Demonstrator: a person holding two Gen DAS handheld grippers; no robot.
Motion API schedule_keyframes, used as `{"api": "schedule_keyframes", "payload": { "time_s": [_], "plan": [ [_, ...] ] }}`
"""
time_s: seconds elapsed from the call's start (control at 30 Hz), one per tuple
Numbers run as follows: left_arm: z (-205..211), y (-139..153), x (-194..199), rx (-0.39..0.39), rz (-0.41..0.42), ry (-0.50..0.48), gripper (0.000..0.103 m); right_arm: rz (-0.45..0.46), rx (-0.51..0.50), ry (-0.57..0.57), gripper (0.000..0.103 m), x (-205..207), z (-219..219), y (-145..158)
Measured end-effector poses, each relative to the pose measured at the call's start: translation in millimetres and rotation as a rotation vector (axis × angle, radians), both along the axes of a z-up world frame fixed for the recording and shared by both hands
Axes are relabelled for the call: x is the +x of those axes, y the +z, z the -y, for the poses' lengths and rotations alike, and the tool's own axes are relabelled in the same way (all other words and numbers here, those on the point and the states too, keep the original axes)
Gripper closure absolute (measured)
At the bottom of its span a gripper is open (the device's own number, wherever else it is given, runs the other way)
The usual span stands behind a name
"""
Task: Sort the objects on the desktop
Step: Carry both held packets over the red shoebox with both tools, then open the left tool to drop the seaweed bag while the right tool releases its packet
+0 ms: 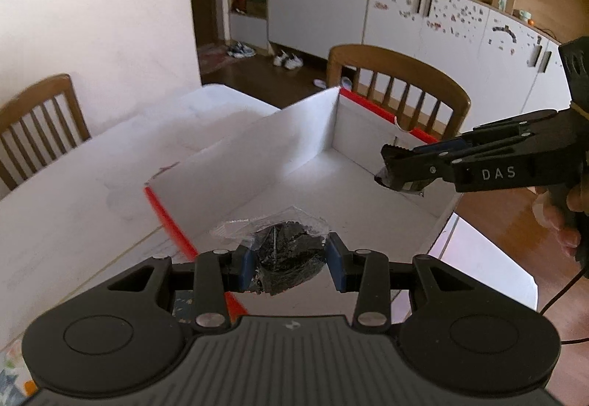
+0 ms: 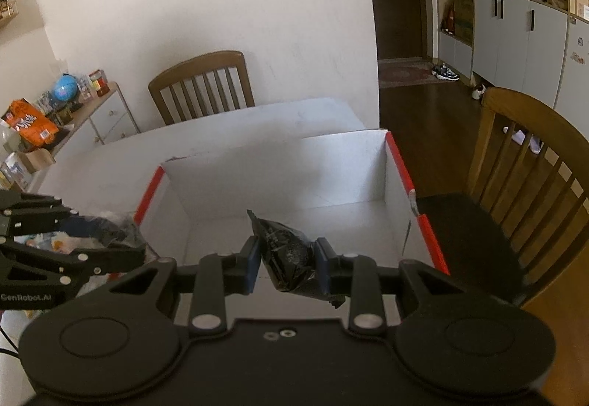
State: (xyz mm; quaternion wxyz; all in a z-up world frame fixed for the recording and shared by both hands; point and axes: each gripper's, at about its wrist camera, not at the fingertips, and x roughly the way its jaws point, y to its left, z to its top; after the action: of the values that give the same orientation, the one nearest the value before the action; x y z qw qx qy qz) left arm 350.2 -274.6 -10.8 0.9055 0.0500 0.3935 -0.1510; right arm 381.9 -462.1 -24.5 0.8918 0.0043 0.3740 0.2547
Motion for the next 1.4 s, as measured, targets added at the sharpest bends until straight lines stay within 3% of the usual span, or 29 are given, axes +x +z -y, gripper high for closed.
{"api": "schedule_keyframes", "payload": {
  "time_s": [0.33, 0.53, 0.8, 1.13, 1.4],
  "plan": [
    [18.9, -22.3, 47.5, 0.056, -0.115, -0.072, 0.065, -0.031, -0.047, 0.022, 0.072, 18.9, 1.4, -18.8],
    [27.2, -33.1, 73.1, 0.049, -0.201, -0.093, 0.065, -0.053, -0.077, 0.036, 0.072, 28.4, 0.8, -30.2],
    [36.4, -53.5, 104.9, 0.061, -0.312, -0.119, 0.065, -0.071, -0.176, 0.139, 0.072, 36.2, -14.7, -42.8],
    [38.1, -82.2, 123.2, 0.073, -0.423, -0.131, 0.065, -0.136, -0.251, 0.165, 0.073, 46.1, -22.4, -60.3],
    [41.0, -92.8, 129.3, 0.082, -0.466, -0.141, 0.065, -0.147, -0.280, 0.182, 0.073, 45.4, -30.1, -68.4]
  ]
}}
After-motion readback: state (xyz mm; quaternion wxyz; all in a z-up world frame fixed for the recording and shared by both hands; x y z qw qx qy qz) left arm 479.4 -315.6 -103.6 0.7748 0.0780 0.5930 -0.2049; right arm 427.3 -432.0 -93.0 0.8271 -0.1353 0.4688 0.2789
